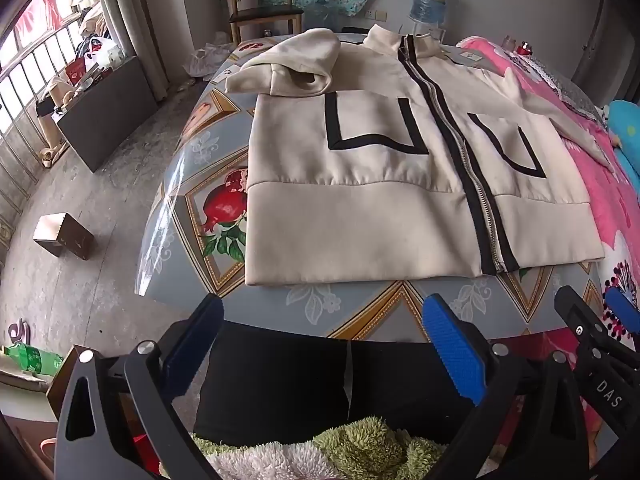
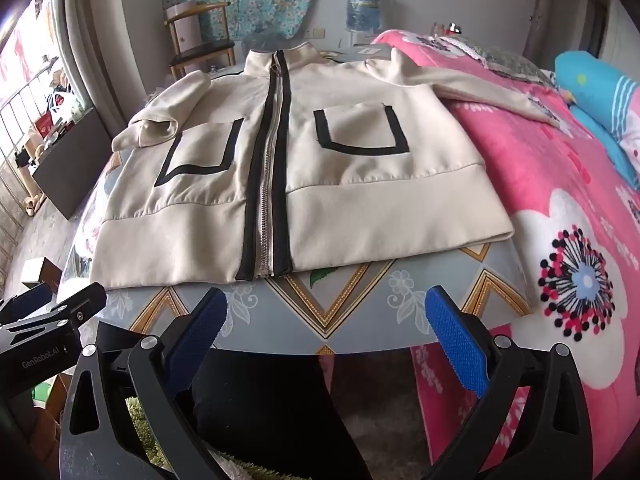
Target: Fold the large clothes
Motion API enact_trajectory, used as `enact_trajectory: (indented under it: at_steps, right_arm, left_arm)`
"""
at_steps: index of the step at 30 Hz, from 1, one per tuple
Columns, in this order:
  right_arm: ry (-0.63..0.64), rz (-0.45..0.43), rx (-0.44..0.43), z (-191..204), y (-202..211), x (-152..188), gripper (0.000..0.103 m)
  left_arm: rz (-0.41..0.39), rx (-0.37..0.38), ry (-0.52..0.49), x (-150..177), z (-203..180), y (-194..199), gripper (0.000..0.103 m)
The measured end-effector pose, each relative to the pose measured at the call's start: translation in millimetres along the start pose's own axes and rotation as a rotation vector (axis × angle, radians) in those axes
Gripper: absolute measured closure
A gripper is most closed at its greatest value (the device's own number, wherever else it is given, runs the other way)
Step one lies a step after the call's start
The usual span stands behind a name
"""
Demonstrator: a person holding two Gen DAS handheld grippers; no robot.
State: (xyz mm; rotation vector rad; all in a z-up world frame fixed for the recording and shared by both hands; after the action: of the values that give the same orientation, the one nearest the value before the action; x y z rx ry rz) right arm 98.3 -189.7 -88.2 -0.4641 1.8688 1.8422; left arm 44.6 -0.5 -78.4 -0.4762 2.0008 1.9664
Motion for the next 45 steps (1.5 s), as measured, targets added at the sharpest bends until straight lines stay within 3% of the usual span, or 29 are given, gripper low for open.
enact_trajectory:
  at_steps: [45]
  right_arm:
    - [0.032, 0.01, 0.003, 4, 1, 0, 0.007]
  left_arm:
    - [-0.005, -0.013, 0.018, 0, 10, 2, 0.005]
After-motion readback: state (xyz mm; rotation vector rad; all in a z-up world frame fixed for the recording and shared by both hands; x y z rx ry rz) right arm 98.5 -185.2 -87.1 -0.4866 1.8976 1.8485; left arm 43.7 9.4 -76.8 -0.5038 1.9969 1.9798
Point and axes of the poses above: each gripper's, at about its wrist camera, not at the fingertips, and y roughly against the way its jaws point, z to its left, x to its underside, the point moved 9 cm from there along -y, roughly the way its jaws point, and after that the axes turned 4 degrees about z, right-handed, at the moved point
